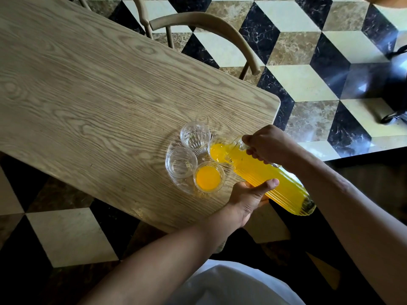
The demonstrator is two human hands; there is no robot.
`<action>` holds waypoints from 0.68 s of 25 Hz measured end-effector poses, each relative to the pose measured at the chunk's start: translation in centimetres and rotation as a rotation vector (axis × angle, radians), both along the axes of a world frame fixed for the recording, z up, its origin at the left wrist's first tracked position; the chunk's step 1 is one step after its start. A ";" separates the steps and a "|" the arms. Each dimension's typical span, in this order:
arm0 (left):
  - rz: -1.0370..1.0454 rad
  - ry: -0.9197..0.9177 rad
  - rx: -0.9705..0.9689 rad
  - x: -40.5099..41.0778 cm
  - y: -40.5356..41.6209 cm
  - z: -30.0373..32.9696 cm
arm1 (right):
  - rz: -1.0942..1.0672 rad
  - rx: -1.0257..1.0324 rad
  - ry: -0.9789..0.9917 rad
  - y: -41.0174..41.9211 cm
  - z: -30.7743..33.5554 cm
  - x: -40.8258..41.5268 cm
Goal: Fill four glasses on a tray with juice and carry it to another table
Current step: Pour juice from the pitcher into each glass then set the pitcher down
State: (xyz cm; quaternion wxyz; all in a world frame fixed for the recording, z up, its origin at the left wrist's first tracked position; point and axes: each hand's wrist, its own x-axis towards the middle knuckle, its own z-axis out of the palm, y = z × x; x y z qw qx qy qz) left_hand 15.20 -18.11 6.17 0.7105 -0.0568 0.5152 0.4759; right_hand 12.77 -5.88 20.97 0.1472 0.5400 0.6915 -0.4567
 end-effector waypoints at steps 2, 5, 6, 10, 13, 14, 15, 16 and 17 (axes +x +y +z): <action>-0.004 0.004 -0.002 0.0 0.0 0.0 | 0.051 0.004 -0.012 0.0 0.1 -0.1; 0.005 0.004 0.002 -0.1 -0.1 0.3 | 0.013 -0.009 -0.004 -0.1 0.1 -0.2; 0.007 0.002 0.006 -0.2 -0.1 0.4 | -0.011 -0.013 -0.002 0.0 0.0 -0.2; 0.019 -0.001 0.025 -0.4 -0.2 0.8 | 0.042 -0.013 -0.001 -0.1 0.0 -0.3; 0.017 0.004 0.030 -0.5 -0.2 0.6 | 0.028 0.002 0.000 -0.1 0.2 -0.2; 0.015 0.004 0.030 -0.4 -0.1 0.6 | 0.056 0.002 -0.006 0.0 0.2 -0.3; 0.014 0.008 0.032 -0.4 -0.1 0.6 | 0.053 0.001 -0.007 0.0 0.1 -0.4; 0.017 0.013 0.031 -0.4 -0.1 0.6 | 0.014 -0.011 -0.003 0.0 0.1 -0.5; 0.020 0.018 0.029 -0.4 0.0 0.6 | -0.025 -0.020 0.003 0.1 0.1 -0.5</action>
